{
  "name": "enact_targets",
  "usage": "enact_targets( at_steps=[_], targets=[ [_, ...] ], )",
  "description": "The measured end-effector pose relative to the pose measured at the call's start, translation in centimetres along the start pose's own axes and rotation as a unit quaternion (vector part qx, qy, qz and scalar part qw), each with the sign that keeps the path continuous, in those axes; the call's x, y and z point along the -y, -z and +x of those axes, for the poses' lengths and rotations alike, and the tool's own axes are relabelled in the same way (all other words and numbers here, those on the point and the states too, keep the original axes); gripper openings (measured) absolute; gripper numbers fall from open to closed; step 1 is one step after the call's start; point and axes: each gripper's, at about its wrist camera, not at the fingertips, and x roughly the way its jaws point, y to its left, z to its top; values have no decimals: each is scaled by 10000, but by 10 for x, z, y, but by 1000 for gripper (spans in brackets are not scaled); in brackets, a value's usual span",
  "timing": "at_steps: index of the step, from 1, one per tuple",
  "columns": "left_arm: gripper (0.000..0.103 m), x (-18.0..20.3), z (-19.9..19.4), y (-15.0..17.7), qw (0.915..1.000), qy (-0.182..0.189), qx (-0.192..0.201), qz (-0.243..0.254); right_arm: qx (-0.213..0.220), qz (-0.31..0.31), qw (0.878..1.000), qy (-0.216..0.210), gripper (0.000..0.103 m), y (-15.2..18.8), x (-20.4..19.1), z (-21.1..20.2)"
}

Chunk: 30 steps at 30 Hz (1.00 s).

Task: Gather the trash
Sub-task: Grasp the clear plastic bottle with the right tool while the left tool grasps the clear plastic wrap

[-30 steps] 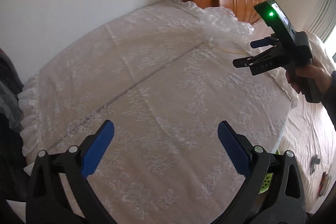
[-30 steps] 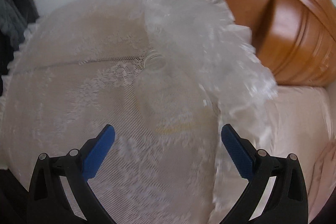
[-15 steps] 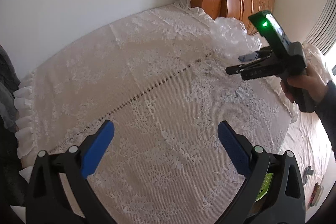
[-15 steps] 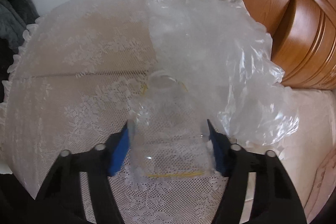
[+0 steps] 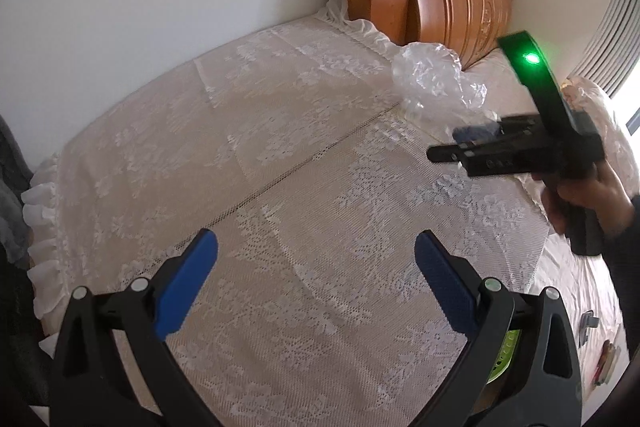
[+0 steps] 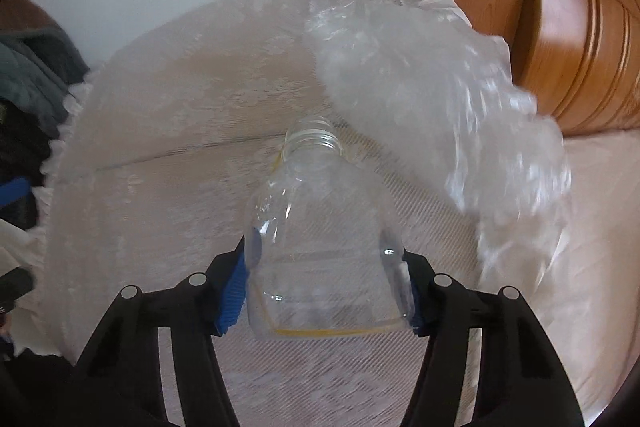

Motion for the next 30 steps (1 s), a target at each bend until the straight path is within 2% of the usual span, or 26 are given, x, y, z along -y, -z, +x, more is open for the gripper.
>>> enact_targets(
  at_steps=[4,11,14,19,23,26,28,29,30],
  targets=[
    [95,12,6,-10,9997,136,7,197,216,292,9990,-253,62,28,-8,-19],
    [95,57,27,-48,9943,466,137,953,632,1066,9920,-242,62,79,1,-56],
    [95,81,53,-72,9889,583,139,1363,726,1452,9867,-113,62,109,10,-74],
    [95,124,109,-123,9799,447,77,1945,872,1999,9759,11,62,156,21,-105],
    [95,145,144,-151,9780,610,-100,1993,970,2378,9664,62,63,182,28,-118],
    [93,153,171,-157,9789,650,-338,1905,1021,2605,9600,100,63,193,33,-122],
    [76,155,181,-157,9802,737,-370,1802,1055,2712,9567,109,63,200,35,-123],
    [62,155,187,-157,9808,798,-466,1717,1064,2742,9557,110,63,202,36,-123],
    [55,154,192,-157,9816,863,-539,1618,1073,2774,9547,119,63,200,37,-121]
  ],
)
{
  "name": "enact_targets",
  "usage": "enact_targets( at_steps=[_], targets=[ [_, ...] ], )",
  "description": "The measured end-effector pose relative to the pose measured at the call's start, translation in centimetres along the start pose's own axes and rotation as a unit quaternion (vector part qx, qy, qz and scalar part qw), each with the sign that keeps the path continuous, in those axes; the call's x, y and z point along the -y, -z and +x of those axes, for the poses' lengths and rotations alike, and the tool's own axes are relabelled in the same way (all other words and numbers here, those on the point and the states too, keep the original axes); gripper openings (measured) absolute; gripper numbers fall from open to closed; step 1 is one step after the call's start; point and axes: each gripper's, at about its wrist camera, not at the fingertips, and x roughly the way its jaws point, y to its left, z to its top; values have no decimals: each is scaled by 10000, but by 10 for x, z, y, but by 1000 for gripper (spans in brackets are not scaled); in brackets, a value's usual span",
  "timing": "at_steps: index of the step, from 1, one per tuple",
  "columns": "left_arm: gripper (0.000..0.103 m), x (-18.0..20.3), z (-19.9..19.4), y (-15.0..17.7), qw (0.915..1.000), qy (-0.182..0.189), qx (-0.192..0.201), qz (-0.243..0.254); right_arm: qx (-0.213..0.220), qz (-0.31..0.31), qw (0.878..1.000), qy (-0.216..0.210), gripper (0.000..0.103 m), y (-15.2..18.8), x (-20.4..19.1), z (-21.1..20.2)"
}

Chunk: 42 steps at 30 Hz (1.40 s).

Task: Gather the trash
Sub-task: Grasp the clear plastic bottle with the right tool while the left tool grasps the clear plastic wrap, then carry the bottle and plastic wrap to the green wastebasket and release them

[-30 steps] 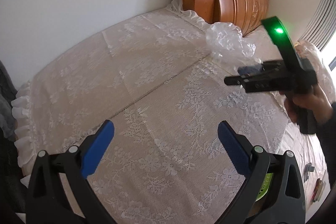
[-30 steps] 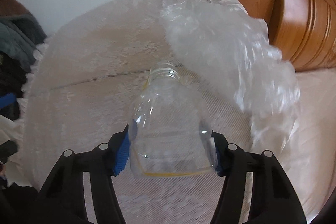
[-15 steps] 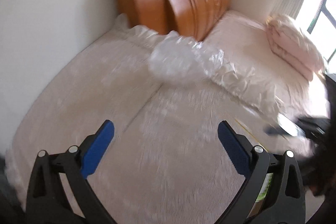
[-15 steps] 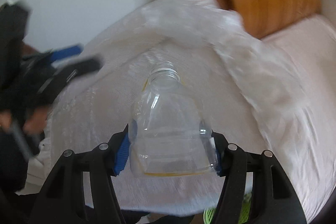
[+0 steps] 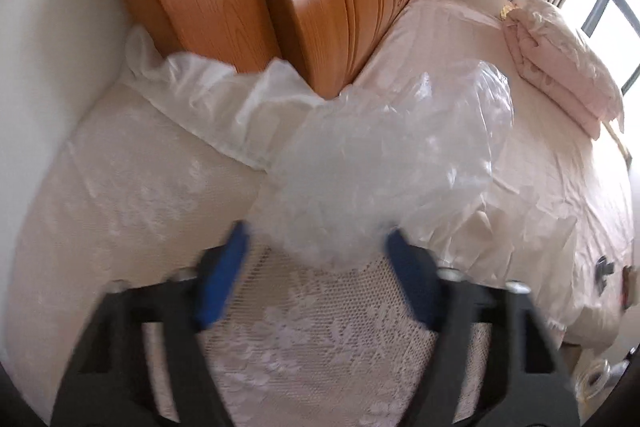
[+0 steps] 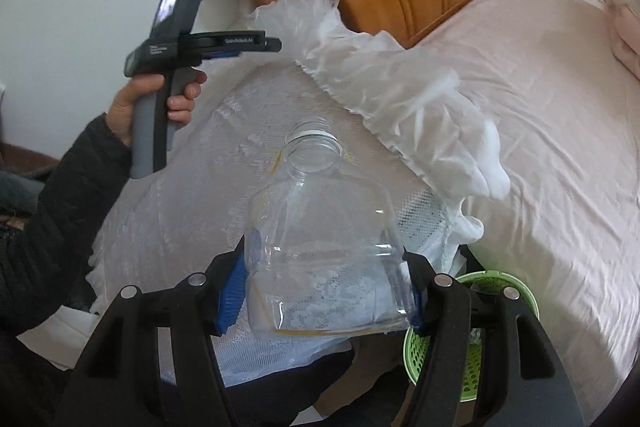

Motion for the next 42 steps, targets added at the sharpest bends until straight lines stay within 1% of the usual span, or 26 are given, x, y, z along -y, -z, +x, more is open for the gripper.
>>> enact_targets(
  at_steps=[2,4,6,8,9,13,16,19,21,26,29,33,36,39,42],
  targets=[
    [48,-3,3,1,9999,67,38,-153,16,38,10000,-26,63,1,1,-1],
    [43,-4,2,3,9998,63,83,-185,23,41,10000,-38,63,1,1,-1],
    [29,-3,0,4,9998,40,131,-162,15,41,10000,-30,63,2,1,-1],
    [23,-1,-9,8,9996,-61,279,-86,22,40,10000,-40,63,1,1,-1],
    [22,0,-13,10,9994,-97,333,-51,25,34,10000,-54,63,1,1,-1],
    [22,3,-40,23,9986,-51,525,-86,53,2,10000,-81,63,1,-1,-1],
    [22,3,-64,38,9974,68,669,-241,98,-64,9999,-114,63,0,-4,-5],
    [22,6,-94,58,9959,115,767,-459,173,-155,9996,-155,63,-2,-9,-11],
    [22,12,-115,76,9949,70,824,-577,239,-222,9993,-199,63,-3,-10,-17],
    [22,47,-161,122,9951,17,794,-590,412,-317,9983,-257,63,6,-9,-37],
    [22,72,-179,143,9953,191,731,-613,474,-321,9982,-200,63,19,0,-51],
    [22,113,-195,162,9963,366,709,-323,532,-195,9984,-74,63,41,19,-70],
    [22,145,-200,169,9963,533,677,-47,603,-27,9981,93,63,58,39,-87],
    [22,176,-199,174,9959,614,616,262,696,209,9969,304,63,76,63,-104],
    [22,210,-190,181,9948,699,448,589,804,521,9941,500,63,94,90,-121]
  ],
)
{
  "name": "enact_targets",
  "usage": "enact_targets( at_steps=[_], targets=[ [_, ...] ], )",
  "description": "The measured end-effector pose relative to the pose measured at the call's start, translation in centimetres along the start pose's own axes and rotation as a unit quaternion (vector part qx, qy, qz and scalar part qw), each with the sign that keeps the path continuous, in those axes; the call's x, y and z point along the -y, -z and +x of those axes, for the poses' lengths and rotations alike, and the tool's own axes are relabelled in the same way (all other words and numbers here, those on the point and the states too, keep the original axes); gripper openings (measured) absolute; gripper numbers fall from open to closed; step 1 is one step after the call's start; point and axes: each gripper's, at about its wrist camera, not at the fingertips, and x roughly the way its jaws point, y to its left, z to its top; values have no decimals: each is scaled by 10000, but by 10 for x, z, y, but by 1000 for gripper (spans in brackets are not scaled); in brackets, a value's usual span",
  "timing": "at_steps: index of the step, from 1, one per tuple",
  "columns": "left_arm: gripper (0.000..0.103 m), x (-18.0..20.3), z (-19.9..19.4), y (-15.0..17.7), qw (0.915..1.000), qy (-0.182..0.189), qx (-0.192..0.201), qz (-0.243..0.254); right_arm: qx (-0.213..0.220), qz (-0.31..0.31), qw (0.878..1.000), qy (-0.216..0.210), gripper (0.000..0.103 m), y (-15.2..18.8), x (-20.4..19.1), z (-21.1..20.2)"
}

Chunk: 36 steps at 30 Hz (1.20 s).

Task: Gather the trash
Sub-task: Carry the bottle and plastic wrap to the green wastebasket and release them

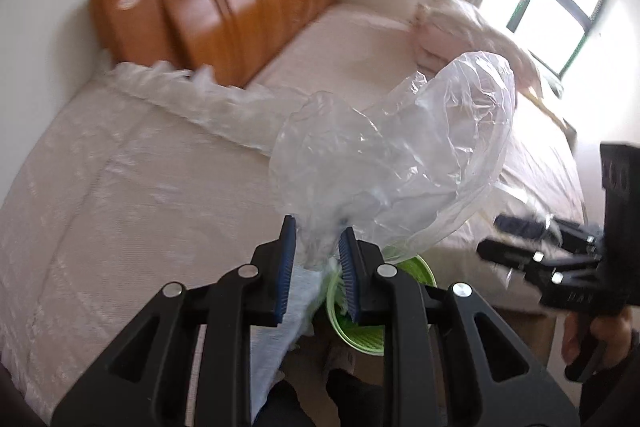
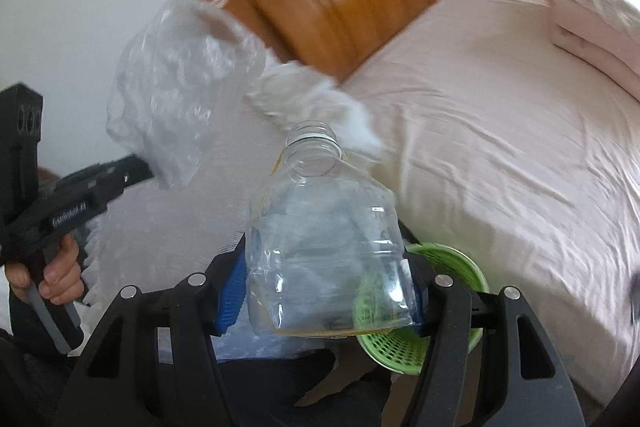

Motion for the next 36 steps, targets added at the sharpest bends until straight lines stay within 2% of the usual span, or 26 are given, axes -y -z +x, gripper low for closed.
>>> enact_targets(
  at_steps=[6,10,12,16,19,24,27,32,36],
  targets=[
    [22,65,47,13,9964,314,-602,516,175,587,9970,466,63,24,59,-31],
    [25,102,95,27,9888,478,-1128,852,191,878,9937,673,64,38,92,-44],
    [37,117,118,35,9847,469,-1389,943,158,994,9923,716,64,44,106,-46],
    [47,136,159,51,9762,411,-1846,1062,85,1151,9906,729,64,51,127,-44],
    [58,144,171,61,9729,363,-2010,1089,-11,1220,9903,665,64,57,143,-40],
    [73,142,171,67,9729,338,-2051,1010,-93,1231,9907,571,64,60,148,-34],
    [79,142,163,65,9757,312,-1966,913,-114,1214,9912,521,64,60,148,-30],
    [88,139,146,58,9817,266,-1702,807,-159,1141,9923,452,64,59,142,-22],
    [92,130,127,48,9868,235,-1452,676,-206,1062,9933,411,64,59,136,-13]
  ],
)
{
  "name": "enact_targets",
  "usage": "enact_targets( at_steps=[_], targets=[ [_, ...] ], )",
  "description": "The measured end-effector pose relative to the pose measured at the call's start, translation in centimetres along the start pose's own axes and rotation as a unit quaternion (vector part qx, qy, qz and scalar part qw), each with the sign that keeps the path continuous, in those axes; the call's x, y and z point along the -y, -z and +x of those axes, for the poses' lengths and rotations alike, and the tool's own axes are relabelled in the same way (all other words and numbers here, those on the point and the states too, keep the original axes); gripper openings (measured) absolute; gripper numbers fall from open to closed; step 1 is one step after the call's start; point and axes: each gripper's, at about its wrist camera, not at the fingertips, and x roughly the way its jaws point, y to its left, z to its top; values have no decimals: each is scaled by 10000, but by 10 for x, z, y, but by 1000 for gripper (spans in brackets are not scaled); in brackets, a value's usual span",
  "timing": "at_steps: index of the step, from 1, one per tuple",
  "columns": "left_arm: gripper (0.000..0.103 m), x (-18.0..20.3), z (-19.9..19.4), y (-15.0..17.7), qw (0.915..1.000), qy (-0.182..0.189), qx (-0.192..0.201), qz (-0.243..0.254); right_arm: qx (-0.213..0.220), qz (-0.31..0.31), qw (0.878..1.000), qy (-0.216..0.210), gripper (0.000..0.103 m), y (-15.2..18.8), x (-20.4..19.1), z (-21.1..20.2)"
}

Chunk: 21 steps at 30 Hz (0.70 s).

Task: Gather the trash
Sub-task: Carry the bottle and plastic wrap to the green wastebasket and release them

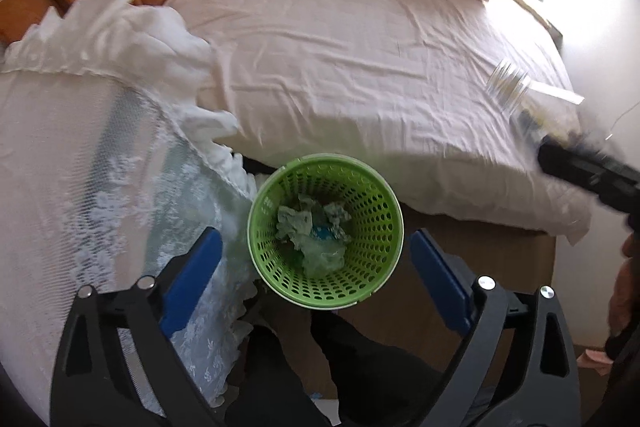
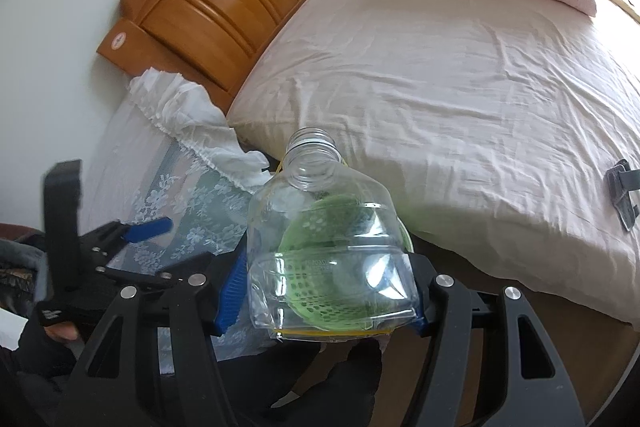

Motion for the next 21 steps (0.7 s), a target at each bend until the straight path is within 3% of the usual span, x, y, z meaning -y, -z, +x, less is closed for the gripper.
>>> enact_targets(
  at_steps=[8,13,18,21],
  targets=[
    [95,-19,-43,4,9985,-268,460,-132,-442,-153,9989,-7,64,13,-19,51],
    [95,-32,-53,11,9981,-312,484,-225,-812,-340,9961,47,64,26,-34,93],
    [95,-44,-54,16,9975,-363,470,-371,-1285,-606,9892,362,65,41,-44,159],
    [95,-53,-56,20,9971,-382,463,-460,-1660,-541,9833,512,75,52,-41,202]
  ],
)
